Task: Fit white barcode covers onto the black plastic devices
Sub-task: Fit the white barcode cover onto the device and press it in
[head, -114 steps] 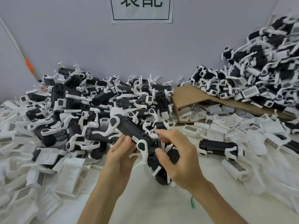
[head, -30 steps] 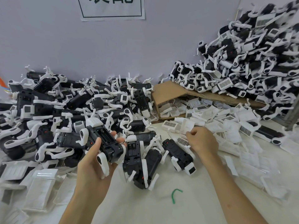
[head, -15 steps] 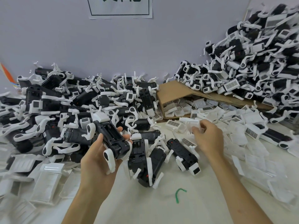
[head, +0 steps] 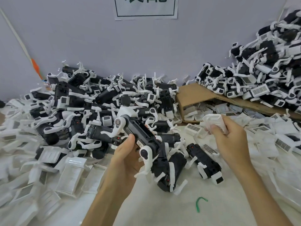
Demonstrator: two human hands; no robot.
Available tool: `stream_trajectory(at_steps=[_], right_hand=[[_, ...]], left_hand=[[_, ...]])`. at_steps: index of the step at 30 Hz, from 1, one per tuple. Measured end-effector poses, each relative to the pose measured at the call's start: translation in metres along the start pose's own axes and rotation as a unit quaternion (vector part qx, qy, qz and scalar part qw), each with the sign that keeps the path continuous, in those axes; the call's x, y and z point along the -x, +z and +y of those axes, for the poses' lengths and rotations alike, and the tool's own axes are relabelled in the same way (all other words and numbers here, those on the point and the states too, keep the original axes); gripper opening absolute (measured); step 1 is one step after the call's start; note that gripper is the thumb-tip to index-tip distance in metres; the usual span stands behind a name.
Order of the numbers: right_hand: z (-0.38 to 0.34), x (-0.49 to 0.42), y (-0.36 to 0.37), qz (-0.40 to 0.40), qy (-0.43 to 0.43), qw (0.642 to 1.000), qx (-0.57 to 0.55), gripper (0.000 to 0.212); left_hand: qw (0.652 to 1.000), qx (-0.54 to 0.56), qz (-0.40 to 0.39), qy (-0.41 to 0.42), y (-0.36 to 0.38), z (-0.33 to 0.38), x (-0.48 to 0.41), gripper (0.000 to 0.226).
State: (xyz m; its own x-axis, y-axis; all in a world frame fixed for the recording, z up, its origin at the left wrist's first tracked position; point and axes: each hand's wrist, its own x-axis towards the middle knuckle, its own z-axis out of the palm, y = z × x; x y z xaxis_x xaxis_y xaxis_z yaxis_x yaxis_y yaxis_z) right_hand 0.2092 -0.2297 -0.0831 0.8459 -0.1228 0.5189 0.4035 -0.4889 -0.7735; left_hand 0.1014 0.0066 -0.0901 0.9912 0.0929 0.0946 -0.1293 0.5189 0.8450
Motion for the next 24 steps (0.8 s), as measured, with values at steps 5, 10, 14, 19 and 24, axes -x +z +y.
stream_trajectory(at_steps=[5,10,14,19,24], right_hand=[[-0.029,0.021,0.006,-0.213,-0.014,0.967,-0.139,0.03],[-0.042,0.033,0.023,-0.252,-0.096,0.952,-0.147,0.049],[-0.049,0.045,0.027,-0.22,-0.117,0.946,-0.208,0.035],[-0.061,0.061,0.037,-0.19,-0.111,0.939,-0.266,0.024],[-0.065,0.061,0.037,-0.177,-0.099,0.939,-0.276,0.022]], left_hand=[[0.997,-0.054,-0.022,0.055,0.001,-0.003,-0.001,0.04],[0.987,-0.121,-0.043,0.094,0.004,-0.004,-0.001,0.034],[0.985,-0.129,-0.056,0.097,0.004,-0.004,-0.001,0.037],[0.985,-0.145,-0.054,0.082,0.001,-0.006,-0.002,0.041],[0.98,-0.17,-0.062,0.078,-0.001,-0.007,-0.003,0.042]])
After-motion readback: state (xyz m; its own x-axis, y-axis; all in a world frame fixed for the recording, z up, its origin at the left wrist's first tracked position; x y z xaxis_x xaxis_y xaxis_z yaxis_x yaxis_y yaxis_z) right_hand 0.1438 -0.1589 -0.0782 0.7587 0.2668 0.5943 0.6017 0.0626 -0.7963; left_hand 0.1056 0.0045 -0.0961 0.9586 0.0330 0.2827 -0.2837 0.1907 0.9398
